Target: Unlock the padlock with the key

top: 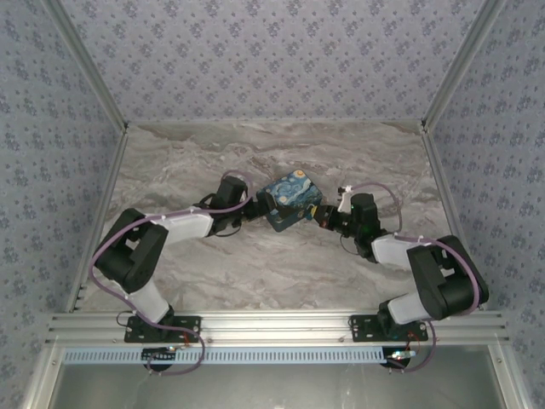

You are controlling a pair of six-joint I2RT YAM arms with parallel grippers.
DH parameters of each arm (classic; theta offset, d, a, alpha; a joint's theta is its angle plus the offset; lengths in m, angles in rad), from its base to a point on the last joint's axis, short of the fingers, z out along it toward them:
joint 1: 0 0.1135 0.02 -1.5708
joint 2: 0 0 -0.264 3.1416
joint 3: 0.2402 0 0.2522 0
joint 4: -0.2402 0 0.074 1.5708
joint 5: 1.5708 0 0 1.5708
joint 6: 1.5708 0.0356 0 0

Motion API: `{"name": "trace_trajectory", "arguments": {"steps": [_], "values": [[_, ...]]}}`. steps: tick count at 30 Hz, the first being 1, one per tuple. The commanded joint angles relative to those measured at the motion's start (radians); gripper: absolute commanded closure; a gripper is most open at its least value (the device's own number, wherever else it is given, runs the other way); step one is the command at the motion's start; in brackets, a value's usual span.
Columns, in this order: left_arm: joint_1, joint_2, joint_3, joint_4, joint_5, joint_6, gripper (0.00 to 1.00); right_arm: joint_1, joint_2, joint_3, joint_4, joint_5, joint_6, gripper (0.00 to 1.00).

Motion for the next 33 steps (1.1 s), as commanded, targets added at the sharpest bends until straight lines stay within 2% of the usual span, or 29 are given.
{"name": "trace_trajectory", "arguments": {"steps": [1,10,14,18,23,33], "values": [[0.012,-0.019,-0.044,-0.139,-0.045,0.013,0.01,-0.007,-0.071,-0.011,-0.135,0.023,-0.057,1.00],[0.069,-0.050,-0.061,-0.151,-0.036,0.038,0.01,0.034,-0.285,0.083,-0.664,0.034,-0.251,1.00],[0.083,-0.062,-0.050,-0.154,-0.032,0.050,0.01,0.105,-0.299,0.140,-0.861,0.061,-0.272,1.00],[0.086,-0.108,-0.055,-0.154,-0.042,0.070,0.01,0.195,-0.269,0.185,-0.985,0.112,-0.229,1.00],[0.096,-0.189,-0.079,-0.169,-0.064,0.085,0.01,0.271,-0.154,0.218,-1.020,0.114,-0.182,1.00],[0.106,-0.340,-0.113,-0.258,-0.111,0.122,0.01,0.342,0.078,0.303,-0.905,0.092,-0.180,1.00]]}}
